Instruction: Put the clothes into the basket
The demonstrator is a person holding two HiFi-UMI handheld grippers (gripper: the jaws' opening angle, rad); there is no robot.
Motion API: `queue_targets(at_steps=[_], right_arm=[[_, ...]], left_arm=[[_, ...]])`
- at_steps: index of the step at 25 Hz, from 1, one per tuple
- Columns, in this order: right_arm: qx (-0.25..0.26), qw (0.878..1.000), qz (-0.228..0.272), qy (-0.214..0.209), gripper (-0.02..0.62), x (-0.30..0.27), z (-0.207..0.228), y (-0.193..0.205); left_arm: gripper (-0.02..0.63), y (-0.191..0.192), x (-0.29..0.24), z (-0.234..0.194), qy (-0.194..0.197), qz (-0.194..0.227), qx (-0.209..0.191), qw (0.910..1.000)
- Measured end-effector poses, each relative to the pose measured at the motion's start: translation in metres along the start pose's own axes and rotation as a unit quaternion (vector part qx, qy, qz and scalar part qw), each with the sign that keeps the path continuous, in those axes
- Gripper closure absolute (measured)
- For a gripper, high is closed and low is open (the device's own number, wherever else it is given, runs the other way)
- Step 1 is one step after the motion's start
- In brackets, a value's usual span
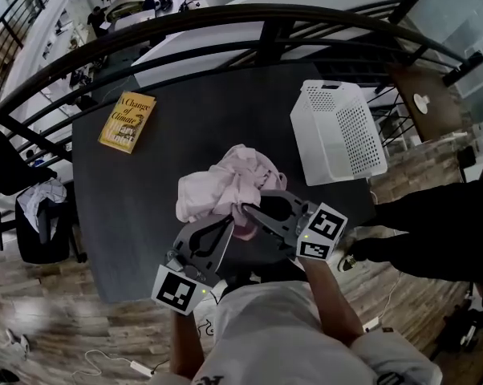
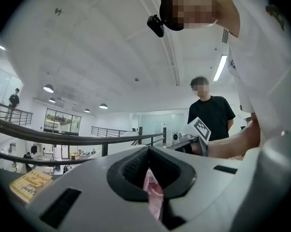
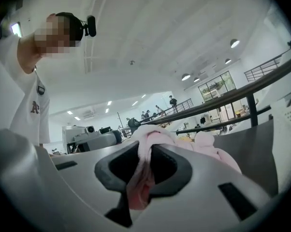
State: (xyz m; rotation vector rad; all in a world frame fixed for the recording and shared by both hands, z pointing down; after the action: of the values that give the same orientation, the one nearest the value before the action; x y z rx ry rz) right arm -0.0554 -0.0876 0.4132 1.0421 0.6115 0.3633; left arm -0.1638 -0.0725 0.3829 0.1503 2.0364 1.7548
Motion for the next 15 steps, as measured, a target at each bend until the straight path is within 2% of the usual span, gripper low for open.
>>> queue_targets(at_steps=[8,15], right_arm=[[0.023,0.999,0.035,0.019,0.522,0.024,0.002,-0.027],[0.036,0.997,0.062,0.018,0.523,0.049,0.006,-0.045]], left_arm=[[0.603,-0.02,-0.014,0.006,0.019,0.005,-0.026,0.9995],[0.603,-0.04,-0.033,0.016,0.022,0.005,-0.044,0.9988]])
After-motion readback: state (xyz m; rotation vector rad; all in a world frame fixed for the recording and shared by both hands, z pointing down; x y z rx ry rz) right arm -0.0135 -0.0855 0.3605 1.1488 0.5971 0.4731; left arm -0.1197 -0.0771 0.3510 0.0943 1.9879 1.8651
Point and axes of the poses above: the fingertips, and each gripper's own axes: x backward along the fingers, z to its right, y out of its underside, the point moved 4 cm from there along x, backward along the fingers, and after that the axes turned 13 degrees about -z, right-handed, at the moved point
